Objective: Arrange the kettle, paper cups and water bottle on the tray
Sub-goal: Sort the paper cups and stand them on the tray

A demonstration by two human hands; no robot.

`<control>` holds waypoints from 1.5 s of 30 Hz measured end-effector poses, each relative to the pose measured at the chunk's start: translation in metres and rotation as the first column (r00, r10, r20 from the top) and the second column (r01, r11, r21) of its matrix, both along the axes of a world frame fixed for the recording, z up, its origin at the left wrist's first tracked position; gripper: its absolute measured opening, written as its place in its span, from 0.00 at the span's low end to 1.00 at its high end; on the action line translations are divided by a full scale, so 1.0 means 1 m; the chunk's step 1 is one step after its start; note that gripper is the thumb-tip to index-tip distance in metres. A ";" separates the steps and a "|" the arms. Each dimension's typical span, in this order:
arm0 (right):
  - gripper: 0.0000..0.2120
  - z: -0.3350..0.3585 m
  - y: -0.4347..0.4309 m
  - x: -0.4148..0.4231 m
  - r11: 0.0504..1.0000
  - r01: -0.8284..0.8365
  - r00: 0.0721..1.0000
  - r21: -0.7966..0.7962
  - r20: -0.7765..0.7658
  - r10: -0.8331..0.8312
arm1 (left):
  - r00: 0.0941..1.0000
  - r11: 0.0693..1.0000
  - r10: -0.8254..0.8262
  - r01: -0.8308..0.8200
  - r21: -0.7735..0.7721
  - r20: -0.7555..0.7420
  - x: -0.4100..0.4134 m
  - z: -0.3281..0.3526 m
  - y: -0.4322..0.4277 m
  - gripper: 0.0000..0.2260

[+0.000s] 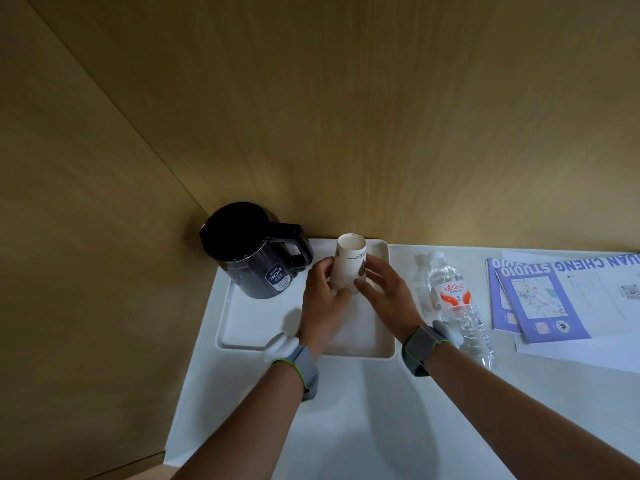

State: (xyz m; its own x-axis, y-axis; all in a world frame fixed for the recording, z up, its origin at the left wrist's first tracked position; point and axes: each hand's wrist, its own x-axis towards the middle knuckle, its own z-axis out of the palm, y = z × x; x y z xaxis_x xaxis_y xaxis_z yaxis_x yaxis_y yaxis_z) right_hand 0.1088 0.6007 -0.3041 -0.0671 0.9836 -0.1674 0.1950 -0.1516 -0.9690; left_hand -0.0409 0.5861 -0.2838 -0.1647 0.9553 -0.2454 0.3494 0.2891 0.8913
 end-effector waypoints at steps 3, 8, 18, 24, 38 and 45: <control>0.22 -0.002 0.004 -0.003 1.000 0.001 1.000 0.004 0.003 -0.001 | 1.000 1.000 0.018 -0.018 0.009 -0.005 0.001 -0.005 0.000 0.28; 0.20 -0.012 0.006 -0.009 1.000 -0.002 1.000 0.022 -0.014 0.002 | 1.000 1.000 0.019 -0.019 -0.005 0.010 -0.003 -0.012 -0.002 0.28; 0.19 -0.010 0.008 -0.025 0.999 -0.029 0.998 0.044 -0.048 0.032 | 0.998 0.998 0.014 -0.018 -0.058 -0.055 -0.002 -0.014 0.004 0.34; 0.20 -0.010 0.019 -0.033 0.997 -0.059 0.998 0.058 0.021 0.058 | 0.999 0.997 -0.043 0.041 -0.058 -0.030 -0.002 -0.023 0.006 0.39; 0.20 -0.011 0.023 -0.036 0.995 -0.044 0.998 -0.090 -0.037 0.041 | 0.998 1.000 0.028 -0.028 -0.005 0.062 0.001 -0.032 0.015 0.39; 0.26 0.011 0.004 -0.031 0.978 -0.016 0.998 -0.208 -0.062 0.003 | 0.996 0.984 0.079 -0.073 -0.164 0.031 0.003 -0.005 0.001 0.38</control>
State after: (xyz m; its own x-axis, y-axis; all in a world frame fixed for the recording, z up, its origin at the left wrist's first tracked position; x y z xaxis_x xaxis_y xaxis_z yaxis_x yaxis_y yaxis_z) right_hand 0.0775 0.6049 -0.2928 -0.0927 0.9270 -0.3633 0.1385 -0.3494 -0.9267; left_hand -0.0378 0.5867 -0.2888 -0.2230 0.8875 -0.4033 0.2888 0.4553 0.8422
